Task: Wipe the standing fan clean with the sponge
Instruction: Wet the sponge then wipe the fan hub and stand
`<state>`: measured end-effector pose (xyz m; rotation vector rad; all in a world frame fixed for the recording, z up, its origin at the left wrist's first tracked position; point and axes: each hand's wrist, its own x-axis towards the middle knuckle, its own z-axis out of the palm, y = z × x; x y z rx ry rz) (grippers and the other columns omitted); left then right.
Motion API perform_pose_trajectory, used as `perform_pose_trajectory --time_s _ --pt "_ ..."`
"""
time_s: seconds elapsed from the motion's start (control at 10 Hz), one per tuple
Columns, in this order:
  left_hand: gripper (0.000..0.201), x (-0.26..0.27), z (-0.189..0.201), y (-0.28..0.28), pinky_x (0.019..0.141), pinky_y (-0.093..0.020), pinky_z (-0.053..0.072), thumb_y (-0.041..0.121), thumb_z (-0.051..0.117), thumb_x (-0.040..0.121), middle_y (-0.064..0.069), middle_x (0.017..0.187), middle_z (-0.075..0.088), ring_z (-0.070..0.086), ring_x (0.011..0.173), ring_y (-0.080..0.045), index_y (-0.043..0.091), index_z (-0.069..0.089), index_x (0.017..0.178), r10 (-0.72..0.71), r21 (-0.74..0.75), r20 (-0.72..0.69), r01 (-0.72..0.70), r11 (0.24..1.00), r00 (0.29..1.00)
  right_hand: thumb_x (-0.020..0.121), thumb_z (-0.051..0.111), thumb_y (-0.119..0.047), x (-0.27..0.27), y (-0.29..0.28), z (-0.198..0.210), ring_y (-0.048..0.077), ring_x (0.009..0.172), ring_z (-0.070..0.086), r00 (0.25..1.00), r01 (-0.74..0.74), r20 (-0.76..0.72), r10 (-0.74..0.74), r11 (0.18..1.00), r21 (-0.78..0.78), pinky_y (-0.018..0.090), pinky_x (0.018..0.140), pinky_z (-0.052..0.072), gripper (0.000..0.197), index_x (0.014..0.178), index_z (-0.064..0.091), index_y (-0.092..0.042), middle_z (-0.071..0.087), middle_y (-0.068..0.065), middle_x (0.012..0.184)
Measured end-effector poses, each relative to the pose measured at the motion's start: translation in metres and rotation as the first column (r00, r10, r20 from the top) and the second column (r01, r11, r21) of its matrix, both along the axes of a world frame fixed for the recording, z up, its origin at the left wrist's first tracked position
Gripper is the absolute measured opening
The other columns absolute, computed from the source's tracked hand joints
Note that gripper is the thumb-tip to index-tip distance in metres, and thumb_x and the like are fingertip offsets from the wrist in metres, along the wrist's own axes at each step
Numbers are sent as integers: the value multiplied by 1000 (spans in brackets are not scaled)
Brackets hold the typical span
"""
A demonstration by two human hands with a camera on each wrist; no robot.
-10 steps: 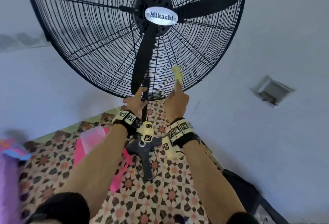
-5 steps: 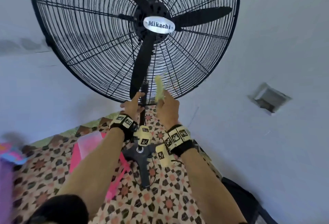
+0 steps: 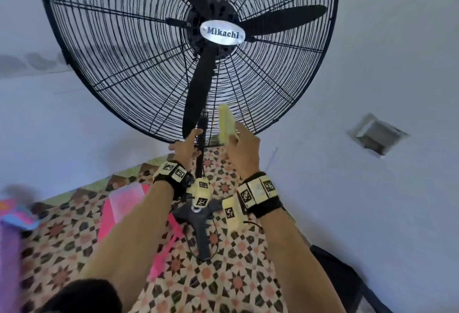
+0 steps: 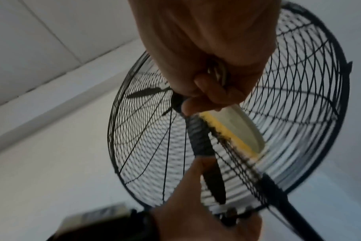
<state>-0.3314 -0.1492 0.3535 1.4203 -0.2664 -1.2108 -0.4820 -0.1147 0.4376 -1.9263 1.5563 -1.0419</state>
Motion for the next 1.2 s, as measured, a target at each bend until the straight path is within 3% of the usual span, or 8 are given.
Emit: perform_pose_trajectory --time_s 0.2,0.4,0.5,0.6,0.7,0.9,1.1,1.2 --pt "115 0 5 4 108 -57 48 50 82 82 -24 156 42 52 136 -44 5 13 162 38 -30 -34 -39 999 999 101 48 -6 3 -11 19 36 106 61 974 223 -28 -223 975 9 41 86 52 53 153 43 -16 63 19 120" --pt "119 2 -8 -4 100 -52 48 59 83 77 -16 130 50 54 134 -44 9 16 162 45 -26 -14 -46 999 999 102 51 -3 7 -4 16 33 97 72 997 -66 -34 65 998 -25 12 68 53 36 138 59 -4 67 16 121" --pt "119 7 -11 -3 95 -54 54 61 84 72 -21 129 53 59 128 -45 5 24 158 12 0 -44 -12 1000 999 103 50 -6 -15 -9 22 36 105 69 992 128 -7 -129 987 -93 30 84 60 36 138 57 -6 69 19 120" --pt "58 8 -11 -4 76 -46 56 0 51 99 -22 137 37 58 124 -48 18 40 153 -103 14 158 102 995 982 101 52 -3 -7 -13 24 38 100 64 971 234 -19 -237 968 -91 49 84 59 46 146 51 -10 67 21 109" --pt "52 9 -6 -8 81 -41 57 -3 29 105 -18 143 27 54 128 -45 32 52 136 -118 -5 55 118 993 992 100 52 1 16 -6 25 36 98 65 997 23 -73 -28 998 -66 46 89 57 49 148 48 -7 67 20 113" --pt "151 9 -28 -18 105 -60 49 79 85 43 -23 150 50 59 128 -45 9 21 160 9 50 -4 -9 999 1000 101 51 -11 -3 -15 27 36 101 68 998 63 27 -63 998 -2 43 83 61 39 139 56 -10 65 18 125" --pt "145 11 -23 -17 107 -63 47 71 85 50 -28 153 44 54 132 -49 4 19 160 3 30 21 -4 1000 1000 100 58 -12 -11 -30 42 6 51 63 994 -75 83 76 997 -6 18 43 48 32 131 65 -5 65 9 119" --pt "102 11 -11 -11 107 -55 50 60 82 76 -22 152 40 57 125 -39 11 33 151 -57 24 51 56 998 997 97 58 -13 -21 -45 50 27 74 71 997 70 22 -69 995 -65 41 62 63 30 125 69 -6 69 12 115"
